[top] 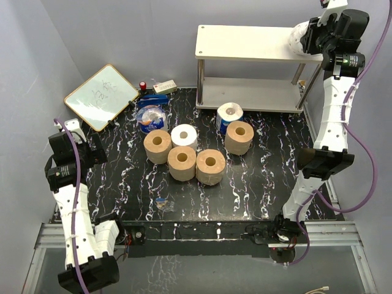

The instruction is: Place and organize the paper towels onto the shelf

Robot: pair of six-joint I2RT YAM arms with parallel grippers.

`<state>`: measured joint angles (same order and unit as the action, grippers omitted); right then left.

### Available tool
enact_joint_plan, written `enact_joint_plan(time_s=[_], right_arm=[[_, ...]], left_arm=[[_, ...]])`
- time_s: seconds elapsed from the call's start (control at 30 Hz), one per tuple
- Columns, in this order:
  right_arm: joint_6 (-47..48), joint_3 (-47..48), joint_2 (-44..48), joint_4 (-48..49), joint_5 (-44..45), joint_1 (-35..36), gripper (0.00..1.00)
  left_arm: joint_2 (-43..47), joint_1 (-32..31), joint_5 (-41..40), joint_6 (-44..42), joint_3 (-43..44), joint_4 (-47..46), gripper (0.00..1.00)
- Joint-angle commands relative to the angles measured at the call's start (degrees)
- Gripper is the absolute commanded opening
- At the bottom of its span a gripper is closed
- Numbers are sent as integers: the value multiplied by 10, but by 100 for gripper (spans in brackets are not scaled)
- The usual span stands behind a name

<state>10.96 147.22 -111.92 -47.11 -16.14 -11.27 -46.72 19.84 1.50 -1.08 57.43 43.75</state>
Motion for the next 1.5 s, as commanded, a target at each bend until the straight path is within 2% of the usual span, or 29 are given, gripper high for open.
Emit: enact_joint_plan(time_s=[0.0,0.17,0.23,0.37,0.5,0.57,0.87,1.13,1.27,1.33,1.4,1.47], right_arm=[[-6,11,4,60,3,-2,0],[-5,11,1,61,17,-2,2],[-4,11,2,64,24,-2,13],[-5,13,0,71,30,-2,44],[-5,25,-4,84,35,-2,67],[-4,32,-8,89,35,-2,73],[-25,57,-41,109,-7,-2,81],[-50,41,-42,190,-35,-3,87],[-86,14,-27,278,-85,-3,98],[-115,21,-22,320,-115,-2,99],[-135,32,-10,316,-163,1,99],[-107,2,30,252,-212,14,99]], left_arm=[[-1,5,4,-4,8,2,98],[-2,5,3,-4,8,2,98],[-1,5,3,-4,8,2,98],[-2,5,4,-4,8,2,98],[-1,5,4,-4,9,3,98],[-2,5,5,-4,8,3,98],[-5,5,3,-4,8,2,98],[-12,6,-3,-4,7,-1,98],[-17,6,-3,-4,6,-2,98],[-21,6,-2,-5,6,-2,98],[-22,5,-5,-4,6,-1,98],[-18,8,-6,-4,6,-1,98]])
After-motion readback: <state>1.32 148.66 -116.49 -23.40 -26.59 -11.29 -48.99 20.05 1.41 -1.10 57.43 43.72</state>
